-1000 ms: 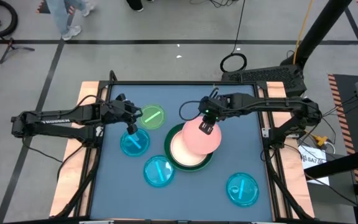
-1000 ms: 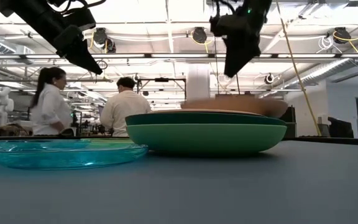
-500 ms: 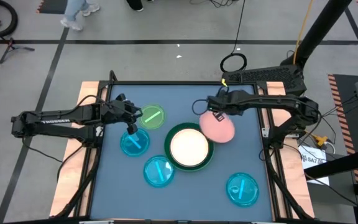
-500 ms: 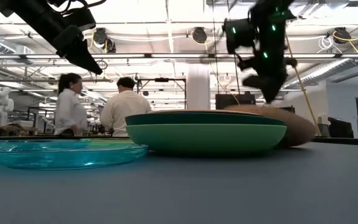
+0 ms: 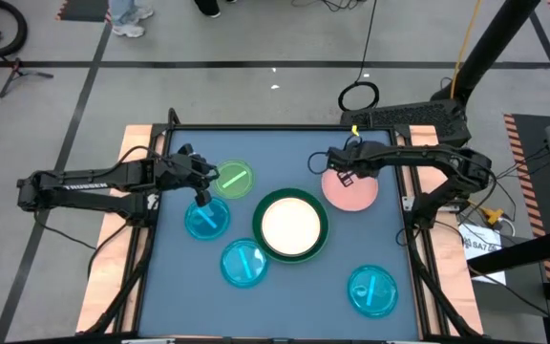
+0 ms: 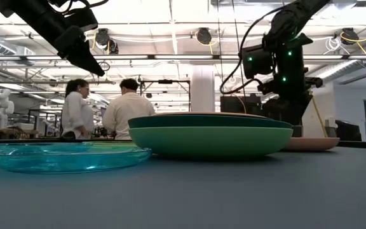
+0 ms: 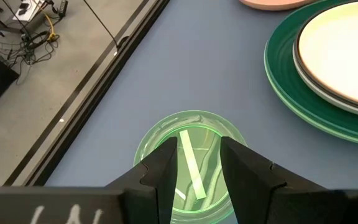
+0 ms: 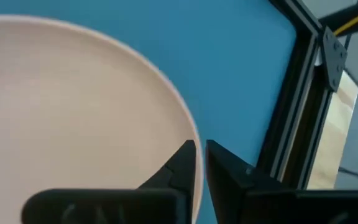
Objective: Stack plastic plates
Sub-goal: Stack the pink plate on top of the white plate
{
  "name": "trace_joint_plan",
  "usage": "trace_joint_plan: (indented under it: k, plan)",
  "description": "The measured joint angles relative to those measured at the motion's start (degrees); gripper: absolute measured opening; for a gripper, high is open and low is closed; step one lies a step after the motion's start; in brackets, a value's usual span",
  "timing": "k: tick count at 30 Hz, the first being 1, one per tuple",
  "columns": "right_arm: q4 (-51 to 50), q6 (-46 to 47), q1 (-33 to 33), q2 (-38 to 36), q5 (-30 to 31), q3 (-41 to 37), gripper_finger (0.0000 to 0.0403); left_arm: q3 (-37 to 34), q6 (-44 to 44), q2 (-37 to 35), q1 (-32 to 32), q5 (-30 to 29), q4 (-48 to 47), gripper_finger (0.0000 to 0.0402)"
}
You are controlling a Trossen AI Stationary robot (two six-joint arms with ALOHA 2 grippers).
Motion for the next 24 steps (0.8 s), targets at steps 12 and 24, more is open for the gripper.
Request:
trace_joint_plan:
  k: [12, 24]
  plan:
    - [5.65, -8.45, -12.06, -5.94, -12.17, 0.04, 0.0159, 0.0, 0.0, 0.01, 0.0, 0.02, 0.0, 0.0129]
    - [8.41, -9.71, -16.38, -5.59, -14.71, -2.31, 0.0212, 0.0, 0.0, 0.02, 0.01, 0.04, -0.38, 0.0129]
